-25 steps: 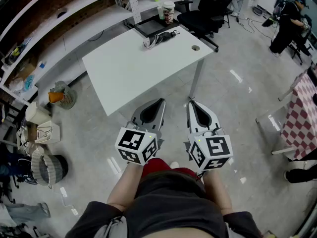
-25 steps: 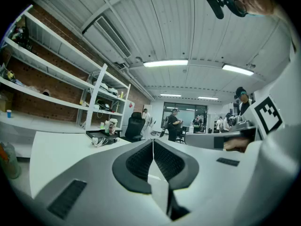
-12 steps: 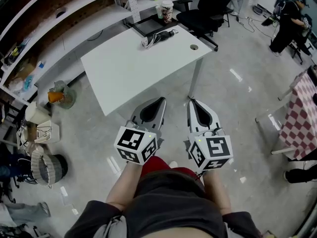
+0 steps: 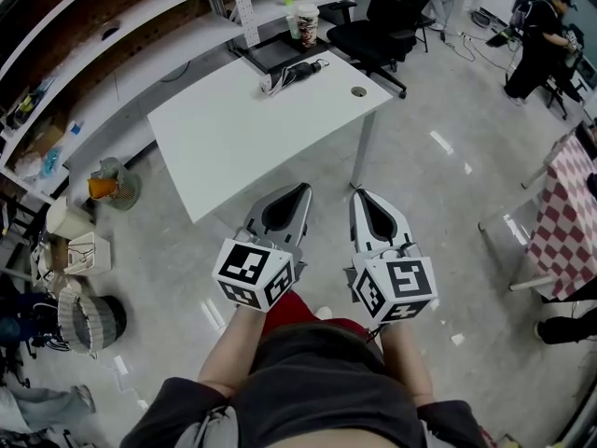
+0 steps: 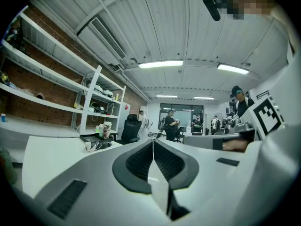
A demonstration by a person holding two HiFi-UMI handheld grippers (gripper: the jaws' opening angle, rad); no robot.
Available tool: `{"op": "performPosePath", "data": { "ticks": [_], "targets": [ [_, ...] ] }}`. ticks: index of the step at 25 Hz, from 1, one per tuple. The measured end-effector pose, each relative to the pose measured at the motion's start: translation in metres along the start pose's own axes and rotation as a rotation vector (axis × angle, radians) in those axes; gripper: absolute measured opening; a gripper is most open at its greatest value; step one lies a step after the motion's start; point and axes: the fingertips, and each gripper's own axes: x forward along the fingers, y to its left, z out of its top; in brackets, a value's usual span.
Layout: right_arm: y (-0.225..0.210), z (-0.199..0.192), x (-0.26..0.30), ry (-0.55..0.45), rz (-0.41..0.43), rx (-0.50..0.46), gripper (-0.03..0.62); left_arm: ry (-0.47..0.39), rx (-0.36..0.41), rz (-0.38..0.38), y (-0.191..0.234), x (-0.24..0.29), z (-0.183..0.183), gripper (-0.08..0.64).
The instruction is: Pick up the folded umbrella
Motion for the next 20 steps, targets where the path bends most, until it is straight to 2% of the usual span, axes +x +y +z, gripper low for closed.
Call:
{"op": "performPosePath", "data": {
  "ticks": [13, 20],
  "targets": [
    [-0.012, 0.003, 0.008, -0.008, 0.001, 0.014, 0.018, 0.021, 0.031, 0.001, 0.004, 0.016, 0.001, 0.018],
    [-0.013, 0.005, 0.027, -0.002, 0.012, 0.008, 0.018, 0.02, 0.029, 0.008, 0.022, 0.029, 0.004, 0.018]
  ]
}}
